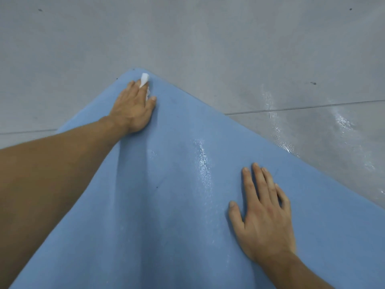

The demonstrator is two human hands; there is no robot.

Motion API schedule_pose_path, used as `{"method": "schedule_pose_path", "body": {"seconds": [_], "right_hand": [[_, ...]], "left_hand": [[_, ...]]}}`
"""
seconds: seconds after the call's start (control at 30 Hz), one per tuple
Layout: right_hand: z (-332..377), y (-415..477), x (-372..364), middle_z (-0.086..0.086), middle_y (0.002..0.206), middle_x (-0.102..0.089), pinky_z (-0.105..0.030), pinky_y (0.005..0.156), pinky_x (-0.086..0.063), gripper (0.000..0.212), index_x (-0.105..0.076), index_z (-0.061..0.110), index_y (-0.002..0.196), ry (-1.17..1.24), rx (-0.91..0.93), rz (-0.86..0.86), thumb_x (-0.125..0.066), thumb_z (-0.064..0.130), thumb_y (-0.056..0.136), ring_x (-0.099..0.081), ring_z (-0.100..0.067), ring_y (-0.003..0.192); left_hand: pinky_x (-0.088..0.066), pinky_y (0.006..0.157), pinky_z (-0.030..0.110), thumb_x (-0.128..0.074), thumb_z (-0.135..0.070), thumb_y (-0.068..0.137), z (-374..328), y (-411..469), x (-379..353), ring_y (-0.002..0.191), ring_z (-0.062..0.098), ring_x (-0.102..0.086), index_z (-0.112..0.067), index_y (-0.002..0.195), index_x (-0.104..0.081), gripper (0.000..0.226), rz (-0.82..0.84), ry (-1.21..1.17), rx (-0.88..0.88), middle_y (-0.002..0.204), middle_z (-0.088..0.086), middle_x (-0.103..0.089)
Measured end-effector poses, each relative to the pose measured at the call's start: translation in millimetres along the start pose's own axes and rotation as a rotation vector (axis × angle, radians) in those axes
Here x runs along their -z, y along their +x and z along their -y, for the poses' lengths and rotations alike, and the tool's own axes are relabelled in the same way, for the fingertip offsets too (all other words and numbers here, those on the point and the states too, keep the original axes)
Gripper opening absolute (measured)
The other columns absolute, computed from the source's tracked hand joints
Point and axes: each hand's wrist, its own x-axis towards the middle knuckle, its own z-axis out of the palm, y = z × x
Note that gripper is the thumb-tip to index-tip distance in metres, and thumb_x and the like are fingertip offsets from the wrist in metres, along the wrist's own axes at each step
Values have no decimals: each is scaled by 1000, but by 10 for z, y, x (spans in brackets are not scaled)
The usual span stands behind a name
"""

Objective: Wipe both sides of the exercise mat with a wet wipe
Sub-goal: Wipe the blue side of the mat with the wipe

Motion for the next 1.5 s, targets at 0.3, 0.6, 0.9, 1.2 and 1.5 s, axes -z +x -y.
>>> {"method": "schedule_pose_path", "body": {"seconds": [0.3,0.6,0.9,1.2,1.5], "right_hand": [[16,7,9,-1,172,-23,-45,123,-22,79,-34,18,162,30,-9,-28,-38,52,91,-21,-20,159],[21,10,4,-1,173,-20,-44,124,-21,78,-31,18,163,20,3,-11,-36,52,93,-16,-19,160],[-3,16,6,-3,173,-20,-43,124,-19,77,-30,17,164,9,8,-1,-35,53,95,-13,-18,160],[10,12,17,-2,173,-19,-41,124,-15,77,-30,17,164,16,8,-7,-34,53,95,-14,-18,160],[26,11,0,-4,172,-21,-42,125,-17,76,-31,17,163,-3,8,-12,-31,57,98,-15,-20,160]], "left_hand": [[14,124,23,-9,-60,101,-791,-660,-230,158,9,11,-26,166,0,74,134,99,-478,173,-9,1],[2,129,32,-11,-55,105,-400,-733,-134,154,-1,20,-35,165,5,65,144,91,-444,170,-20,9],[-2,128,34,-21,-50,109,175,-443,42,159,24,-6,-15,165,-13,67,30,12,-63,173,5,-10],[-2,130,37,-14,-60,102,-238,-830,-123,158,11,11,-28,166,0,73,111,46,-328,173,-7,5],[5,128,28,-19,-53,107,-329,-1310,-126,158,6,11,-24,166,-3,67,167,113,-573,172,-8,6]]}}
